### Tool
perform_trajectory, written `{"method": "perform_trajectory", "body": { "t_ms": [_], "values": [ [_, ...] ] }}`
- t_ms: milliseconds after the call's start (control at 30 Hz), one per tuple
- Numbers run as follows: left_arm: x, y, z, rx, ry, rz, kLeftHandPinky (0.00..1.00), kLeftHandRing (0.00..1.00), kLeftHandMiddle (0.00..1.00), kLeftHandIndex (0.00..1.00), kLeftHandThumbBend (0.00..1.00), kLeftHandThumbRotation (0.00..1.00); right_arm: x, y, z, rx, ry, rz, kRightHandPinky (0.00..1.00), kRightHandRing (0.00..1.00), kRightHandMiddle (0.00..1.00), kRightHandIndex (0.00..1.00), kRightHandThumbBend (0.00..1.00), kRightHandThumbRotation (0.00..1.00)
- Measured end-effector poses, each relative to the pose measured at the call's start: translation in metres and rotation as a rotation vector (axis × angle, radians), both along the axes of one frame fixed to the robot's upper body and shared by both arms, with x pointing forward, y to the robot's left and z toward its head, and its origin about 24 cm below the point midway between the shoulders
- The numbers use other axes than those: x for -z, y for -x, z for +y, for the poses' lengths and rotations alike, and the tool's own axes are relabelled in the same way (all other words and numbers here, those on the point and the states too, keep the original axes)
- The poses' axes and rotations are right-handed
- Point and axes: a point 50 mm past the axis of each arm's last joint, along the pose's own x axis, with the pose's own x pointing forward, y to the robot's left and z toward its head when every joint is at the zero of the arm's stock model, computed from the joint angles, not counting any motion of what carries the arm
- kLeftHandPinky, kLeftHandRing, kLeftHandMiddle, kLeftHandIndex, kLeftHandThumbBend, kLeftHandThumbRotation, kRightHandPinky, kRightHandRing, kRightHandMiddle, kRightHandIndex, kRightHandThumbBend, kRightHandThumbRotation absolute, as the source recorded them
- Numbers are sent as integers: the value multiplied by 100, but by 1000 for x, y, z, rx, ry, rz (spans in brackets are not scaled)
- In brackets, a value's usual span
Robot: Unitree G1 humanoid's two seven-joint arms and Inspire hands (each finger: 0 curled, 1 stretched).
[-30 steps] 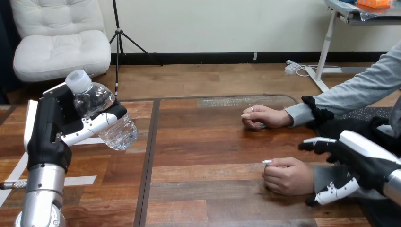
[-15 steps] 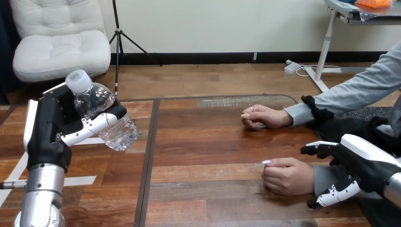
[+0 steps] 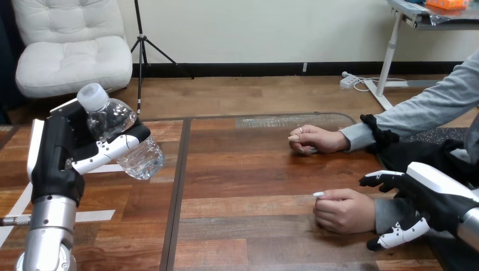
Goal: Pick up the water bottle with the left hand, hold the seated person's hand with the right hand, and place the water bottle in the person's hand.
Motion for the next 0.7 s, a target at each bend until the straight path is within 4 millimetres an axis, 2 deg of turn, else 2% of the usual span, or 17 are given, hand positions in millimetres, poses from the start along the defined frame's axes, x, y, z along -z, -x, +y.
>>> {"method": "perform_trajectory", "body": {
  "t_ms": [167,700],
  "values": [
    [0,0,0,0,0,-1,28,32,36,38,69,0,2,0,1,-6,1,7,77,86,88,84,100,28],
    [-2,0,0,10,-3,-8,28,32,36,38,68,0,6,1,3,-8,24,7,73,81,82,79,100,27]
  ]
}}
